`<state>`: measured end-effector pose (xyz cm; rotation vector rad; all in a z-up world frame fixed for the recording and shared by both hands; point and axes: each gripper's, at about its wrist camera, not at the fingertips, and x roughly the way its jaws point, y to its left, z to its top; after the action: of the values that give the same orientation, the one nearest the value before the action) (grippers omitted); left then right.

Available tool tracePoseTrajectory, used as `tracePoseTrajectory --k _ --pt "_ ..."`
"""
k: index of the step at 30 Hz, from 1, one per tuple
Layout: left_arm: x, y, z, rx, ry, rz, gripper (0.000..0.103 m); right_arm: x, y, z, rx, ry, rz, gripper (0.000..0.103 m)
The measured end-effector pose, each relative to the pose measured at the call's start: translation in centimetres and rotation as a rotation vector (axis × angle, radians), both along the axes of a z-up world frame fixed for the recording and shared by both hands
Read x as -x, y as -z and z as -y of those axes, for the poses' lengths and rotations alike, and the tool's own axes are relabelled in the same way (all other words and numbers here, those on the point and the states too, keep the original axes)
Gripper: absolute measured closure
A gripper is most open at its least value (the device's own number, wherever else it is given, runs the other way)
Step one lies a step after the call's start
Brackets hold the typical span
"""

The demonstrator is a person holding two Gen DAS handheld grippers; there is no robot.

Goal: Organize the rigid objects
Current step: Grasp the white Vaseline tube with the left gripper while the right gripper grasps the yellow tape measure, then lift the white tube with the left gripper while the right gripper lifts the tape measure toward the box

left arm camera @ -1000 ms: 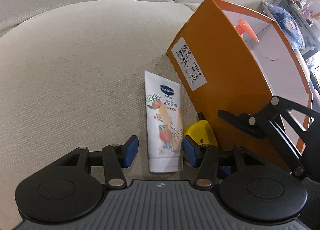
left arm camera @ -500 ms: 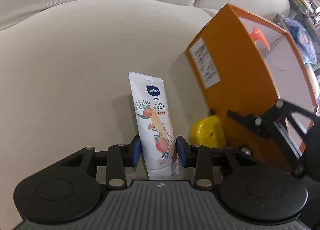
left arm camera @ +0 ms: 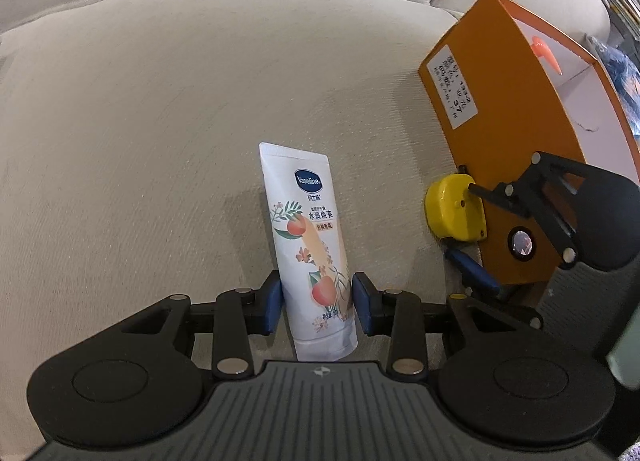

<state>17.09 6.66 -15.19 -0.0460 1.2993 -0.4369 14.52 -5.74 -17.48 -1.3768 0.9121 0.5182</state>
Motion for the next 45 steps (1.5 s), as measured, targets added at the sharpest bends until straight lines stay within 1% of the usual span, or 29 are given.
tracePoseTrajectory --k 3,5,8,12,14,16,19,23,24,29,31,32,33,34,35,36,37,38,39,41,42,45 --pt "0.4 0.2 0.1 -0.001 -0.006 0.016 0.062 -0.1 0.4 -0.2 0.012 0.019 0.006 0.055" --pt "0.4 0.2 -0.1 0.006 -0.014 0.017 0.062 -0.1 0.7 -0.2 0.010 0.025 0.017 0.054" --pt "0.4 0.1 -0.2 0.021 -0.032 0.016 0.062 -0.1 0.8 0.2 -0.010 0.036 0.035 0.057" --pt "0.6 0.0 -0.6 0.035 -0.056 0.021 0.063 0.2 -0.6 0.9 -0.060 0.041 0.043 0.073" --pt "0.9 -0.2 -0.7 0.032 -0.066 0.030 0.063 0.4 -1.5 1.1 -0.087 0.044 0.060 0.076" --pt "1.4 -0.4 -0.7 0.031 -0.072 0.040 0.063 0.5 -2.7 1.4 -0.139 0.067 0.059 0.080" --pt "2.4 -1.0 -1.0 0.076 -0.089 0.056 0.064 1.1 -4.8 1.8 -0.226 0.094 0.050 0.081" --pt "3.5 -2.2 -1.5 0.128 -0.121 0.075 0.065 1.3 -8.4 3.0 -0.391 0.169 0.003 0.081" --pt "3.6 -2.5 -1.6 0.138 -0.130 0.078 0.065 1.3 -9.1 3.3 -0.418 0.181 0.000 0.081" --pt "4.9 -4.5 -1.8 0.175 -0.168 0.102 0.065 1.9 -12.7 5.1 -0.549 0.216 -0.003 0.081" --pt "5.4 -5.7 -1.8 0.195 -0.177 0.116 0.065 0.9 -14.6 3.6 -0.613 0.235 -0.016 0.082" --pt "5.7 -6.5 -1.6 0.206 -0.175 0.129 0.065 1.4 -15.3 4.6 -0.648 0.245 -0.022 0.082" --pt "5.8 -7.2 -1.2 0.214 -0.171 0.145 0.065 2.6 -14.6 3.5 -0.678 0.253 -0.024 0.082" --pt "6.0 -8.0 -0.8 0.219 -0.165 0.162 0.065 4.0 -15.1 3.6 -0.707 0.261 -0.017 0.082" --pt "6.2 -9.0 -0.5 0.228 -0.158 0.179 0.065 4.4 -15.1 4.4 -0.733 0.263 -0.007 0.082" --pt "6.3 -9.9 -0.1 0.242 -0.152 0.196 0.065 5.3 -16.6 4.4 -0.755 0.264 0.006 0.082" --pt "6.2 -10.5 0.3 0.255 -0.147 0.208 0.065 5.2 -16.8 4.2 -0.774 0.264 0.018 0.083" --pt "6.2 -11.3 0.9 0.266 -0.137 0.223 0.065 5.4 -17.7 4.8 -0.794 0.266 0.033 0.083" --pt "6.1 -12.0 1.5 0.274 -0.126 0.237 0.065 3.7 -16.9 6.1 -0.810 0.269 0.047 0.083" --pt "6.0 -13.5 3.0 0.289 -0.094 0.263 0.065 3.9 -18.0 7.4 -0.835 0.279 0.070 0.083" --pt "5.9 -14.1 3.9 0.297 -0.075 0.271 0.065 2.9 -18.6 8.5 -0.844 0.285 0.078 0.083" --pt "5.2 -15.2 7.5 0.314 0.006 0.283 0.065 3.0 -18.5 11.5 -0.856 0.325 0.094 0.083"
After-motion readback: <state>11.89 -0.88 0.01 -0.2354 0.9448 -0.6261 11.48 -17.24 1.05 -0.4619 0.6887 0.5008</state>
